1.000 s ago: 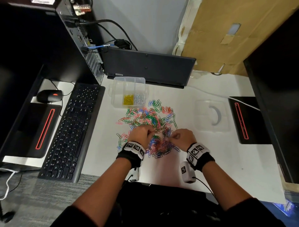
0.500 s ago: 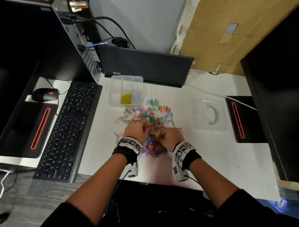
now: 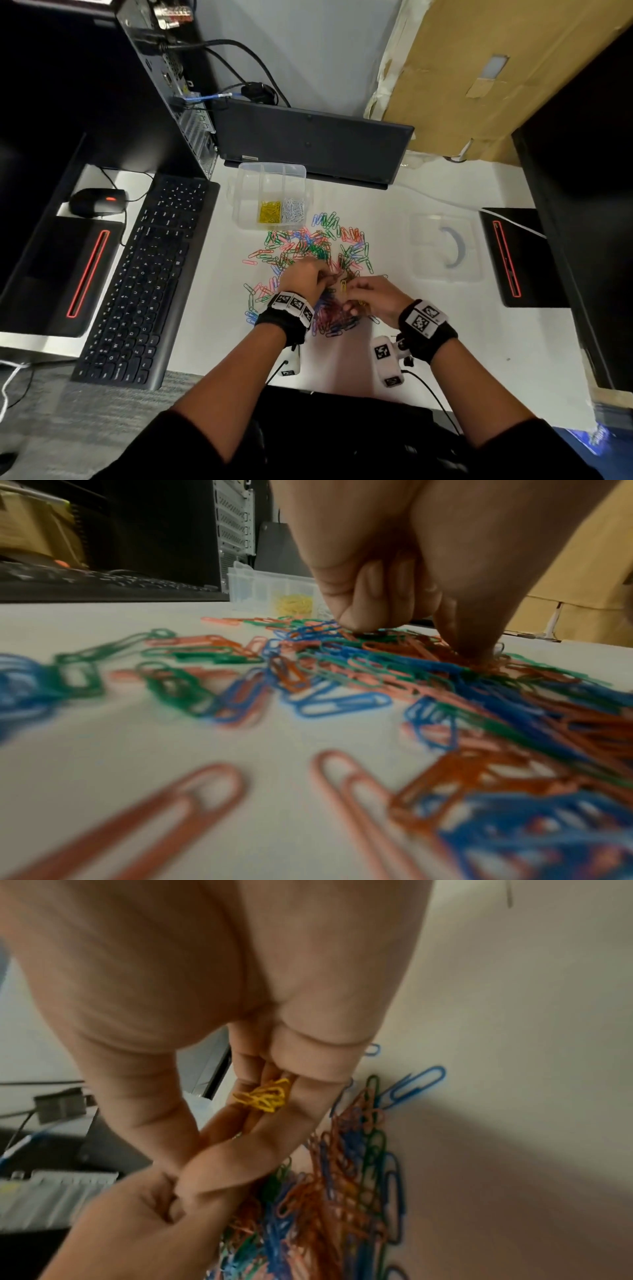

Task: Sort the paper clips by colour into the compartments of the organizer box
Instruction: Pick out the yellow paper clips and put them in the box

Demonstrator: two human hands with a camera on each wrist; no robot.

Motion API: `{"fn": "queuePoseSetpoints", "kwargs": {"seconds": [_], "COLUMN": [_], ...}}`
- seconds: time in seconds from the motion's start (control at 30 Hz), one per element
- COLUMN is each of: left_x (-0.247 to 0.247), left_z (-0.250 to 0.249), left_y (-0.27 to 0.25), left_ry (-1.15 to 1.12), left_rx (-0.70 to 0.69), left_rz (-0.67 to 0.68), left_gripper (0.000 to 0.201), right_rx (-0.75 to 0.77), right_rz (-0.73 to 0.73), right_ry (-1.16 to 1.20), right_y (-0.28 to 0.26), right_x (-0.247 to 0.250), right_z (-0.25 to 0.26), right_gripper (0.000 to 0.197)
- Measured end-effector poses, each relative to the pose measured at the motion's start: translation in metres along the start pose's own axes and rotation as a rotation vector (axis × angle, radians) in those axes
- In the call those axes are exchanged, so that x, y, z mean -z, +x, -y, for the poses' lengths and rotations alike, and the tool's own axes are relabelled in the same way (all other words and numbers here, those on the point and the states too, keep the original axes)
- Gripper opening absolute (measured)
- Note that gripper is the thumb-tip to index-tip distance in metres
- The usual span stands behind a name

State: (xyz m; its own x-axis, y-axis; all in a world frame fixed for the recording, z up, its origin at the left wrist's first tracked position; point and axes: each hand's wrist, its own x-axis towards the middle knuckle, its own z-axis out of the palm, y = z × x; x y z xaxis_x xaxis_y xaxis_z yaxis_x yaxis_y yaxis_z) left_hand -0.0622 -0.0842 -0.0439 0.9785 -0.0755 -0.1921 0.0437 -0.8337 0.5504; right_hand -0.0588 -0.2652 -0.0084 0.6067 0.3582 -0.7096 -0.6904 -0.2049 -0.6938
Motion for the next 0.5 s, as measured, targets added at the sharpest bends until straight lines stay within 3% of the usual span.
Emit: {"fn": "queuePoseSetpoints", "kwargs": {"seconds": [0.17, 0.27, 0.37, 0.5], "left_x": [0.014, 0.024, 0.021, 0.013], "left_z": [0.016, 0.02, 0.016, 0.009], "left_y": [-0.006, -0.007, -0.007, -0.006], "left_ry": [-0.059, -0.032, -0.001, -0.002], "left_rx": [0.08, 0.169, 0.174, 0.165], "left_rz": [-0.108, -0.125, -0.098, -0.056], "left_gripper": [0.003, 0.023, 0.039, 0.035], "right_rx": [0.013, 0.015, 0.022, 0.022], "right_rz": [0.039, 0.065, 0.082, 0.075], "right_ry": [0.198, 0.219, 0.219, 0.217], "right_y": [-0.002, -0.002, 0.003, 0.007], "right_x": [0.004, 0.006, 0.005, 0.003], "right_z": [0.001, 0.001, 0.0, 0.002], "right_gripper": [0.016, 0.015, 0.033, 0.019]}}
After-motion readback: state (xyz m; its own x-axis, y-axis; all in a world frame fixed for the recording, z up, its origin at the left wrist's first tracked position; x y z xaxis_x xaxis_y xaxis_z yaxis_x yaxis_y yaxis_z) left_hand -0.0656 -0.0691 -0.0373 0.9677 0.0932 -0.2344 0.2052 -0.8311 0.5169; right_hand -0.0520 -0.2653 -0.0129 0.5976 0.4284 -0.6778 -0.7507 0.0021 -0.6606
